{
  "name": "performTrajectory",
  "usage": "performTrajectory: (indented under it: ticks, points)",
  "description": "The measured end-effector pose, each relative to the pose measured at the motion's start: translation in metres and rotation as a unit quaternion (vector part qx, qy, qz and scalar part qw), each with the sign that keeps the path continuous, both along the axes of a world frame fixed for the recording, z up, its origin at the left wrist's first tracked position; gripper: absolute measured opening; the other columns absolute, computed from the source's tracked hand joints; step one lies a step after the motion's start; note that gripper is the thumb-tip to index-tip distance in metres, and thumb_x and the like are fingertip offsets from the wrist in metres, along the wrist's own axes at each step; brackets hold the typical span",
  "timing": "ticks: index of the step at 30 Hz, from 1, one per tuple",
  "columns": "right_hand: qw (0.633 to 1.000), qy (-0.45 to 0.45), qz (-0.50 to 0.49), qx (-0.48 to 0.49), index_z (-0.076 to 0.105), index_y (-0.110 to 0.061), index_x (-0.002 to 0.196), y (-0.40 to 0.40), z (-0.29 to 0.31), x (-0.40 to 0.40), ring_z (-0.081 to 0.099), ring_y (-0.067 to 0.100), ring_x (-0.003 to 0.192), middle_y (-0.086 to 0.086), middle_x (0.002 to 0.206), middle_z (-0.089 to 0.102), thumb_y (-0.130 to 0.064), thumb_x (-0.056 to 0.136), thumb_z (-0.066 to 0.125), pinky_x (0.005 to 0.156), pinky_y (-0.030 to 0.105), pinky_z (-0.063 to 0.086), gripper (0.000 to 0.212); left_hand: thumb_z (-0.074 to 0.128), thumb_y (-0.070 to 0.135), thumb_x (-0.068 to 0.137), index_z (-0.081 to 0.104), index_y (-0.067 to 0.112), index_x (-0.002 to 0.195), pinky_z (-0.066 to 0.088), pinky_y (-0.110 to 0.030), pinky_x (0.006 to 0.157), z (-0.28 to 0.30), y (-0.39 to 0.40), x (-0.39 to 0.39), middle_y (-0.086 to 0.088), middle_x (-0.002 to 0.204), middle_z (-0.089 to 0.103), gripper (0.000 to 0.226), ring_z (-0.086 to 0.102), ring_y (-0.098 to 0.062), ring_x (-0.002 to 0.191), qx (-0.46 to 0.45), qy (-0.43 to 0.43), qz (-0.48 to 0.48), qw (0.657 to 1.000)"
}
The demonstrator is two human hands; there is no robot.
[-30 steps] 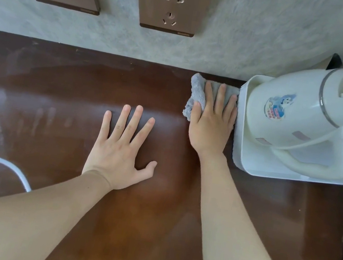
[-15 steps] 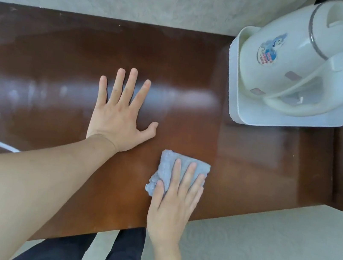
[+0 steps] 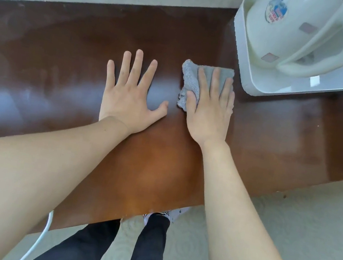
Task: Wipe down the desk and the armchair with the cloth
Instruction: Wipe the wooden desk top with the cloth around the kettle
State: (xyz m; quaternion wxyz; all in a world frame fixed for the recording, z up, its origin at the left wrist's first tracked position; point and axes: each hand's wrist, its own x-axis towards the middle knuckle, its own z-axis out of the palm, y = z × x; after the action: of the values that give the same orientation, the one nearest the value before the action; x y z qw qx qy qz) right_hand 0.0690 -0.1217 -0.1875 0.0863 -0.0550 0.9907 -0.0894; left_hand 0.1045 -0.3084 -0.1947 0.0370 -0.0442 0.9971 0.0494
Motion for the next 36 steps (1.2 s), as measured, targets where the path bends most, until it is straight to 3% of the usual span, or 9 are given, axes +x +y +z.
performTrajectory:
  ticks: [4,11,14,20,23,28,33,36]
  points:
    - [0.999,0.025,-0.031,-0.008,0.022,-0.028,0.158,-0.001,0.000,0.064,0.008,0.038,0.152,0.007,0.166,0.015,-0.047,0.104,0.029,0.123,0.049,0.009,0.058,0.023,0.074,0.089,0.010,0.025,0.161,0.004,-0.057,0.124,0.000,-0.001,0.003,-0.010,0.169,0.004,0.088,0.000,-0.031,0.156,-0.005,0.001,-0.003,1.000]
    - [0.992,-0.031,-0.121,-0.015,0.018,-0.028,0.159,-0.017,0.004,0.209,-0.002,0.034,0.154,0.006,0.168,0.008,-0.050,0.105,0.027,0.121,0.056,0.015,0.058,0.025,0.073,0.089,0.014,0.024,0.161,0.006,-0.057,0.124,-0.002,0.000,0.007,-0.010,0.169,0.008,0.088,0.004,-0.033,0.155,0.014,0.012,-0.003,1.000]
    - [0.993,-0.030,-0.112,-0.002,0.021,-0.026,0.158,-0.017,0.005,0.191,0.001,0.037,0.153,0.009,0.167,0.011,-0.049,0.104,0.026,0.121,0.056,0.015,0.059,0.026,0.074,0.088,0.015,0.024,0.160,0.006,-0.056,0.124,0.000,0.001,0.007,-0.010,0.169,0.008,0.088,0.003,-0.032,0.156,0.018,0.008,-0.001,1.000]
    - [0.998,-0.005,-0.064,0.025,0.017,-0.027,0.158,-0.007,0.002,0.039,0.005,0.039,0.152,0.009,0.167,0.010,-0.049,0.105,0.028,0.123,0.050,0.006,0.059,0.033,0.074,0.085,0.021,0.024,0.159,0.006,-0.056,0.125,0.003,-0.001,0.001,-0.010,0.168,0.014,0.090,0.007,-0.032,0.155,0.034,0.017,-0.001,0.999]
    - [0.999,-0.014,-0.047,0.005,0.013,-0.027,0.159,-0.007,0.000,0.012,0.001,0.039,0.152,0.008,0.168,0.005,-0.049,0.105,0.026,0.123,0.049,0.003,0.059,0.040,0.073,0.084,0.026,0.023,0.158,0.003,-0.055,0.125,0.004,-0.002,0.002,-0.010,0.167,0.018,0.090,0.008,-0.032,0.155,0.064,0.018,-0.002,0.998]
    - [0.997,-0.020,-0.077,-0.013,0.014,-0.026,0.158,-0.016,0.006,0.081,0.000,0.039,0.152,0.008,0.167,0.006,-0.047,0.105,0.029,0.123,0.051,0.004,0.060,0.067,0.050,0.088,0.040,0.016,0.153,0.003,-0.048,0.126,0.014,-0.016,0.013,-0.009,0.162,0.033,0.079,0.021,-0.025,0.154,0.239,0.052,-0.016,0.969]
    - [0.994,-0.063,-0.081,-0.032,0.011,-0.027,0.159,-0.036,0.015,0.181,-0.010,0.037,0.153,0.006,0.168,-0.002,-0.051,0.104,0.019,0.124,0.052,0.002,0.061,0.059,0.053,0.091,0.038,0.013,0.154,0.010,-0.046,0.126,0.016,-0.043,0.057,-0.013,0.162,0.032,0.077,0.019,-0.030,0.154,0.147,0.041,-0.039,0.987]
    - [0.995,-0.101,-0.017,-0.008,0.004,-0.028,0.160,-0.054,0.021,0.228,-0.013,0.038,0.152,0.007,0.167,-0.006,-0.053,0.104,0.011,0.123,0.052,0.001,0.061,0.059,0.052,0.094,0.030,0.012,0.157,0.009,-0.045,0.126,0.016,-0.070,0.103,-0.014,0.166,0.022,0.080,0.012,-0.030,0.155,0.119,0.026,-0.023,0.992]
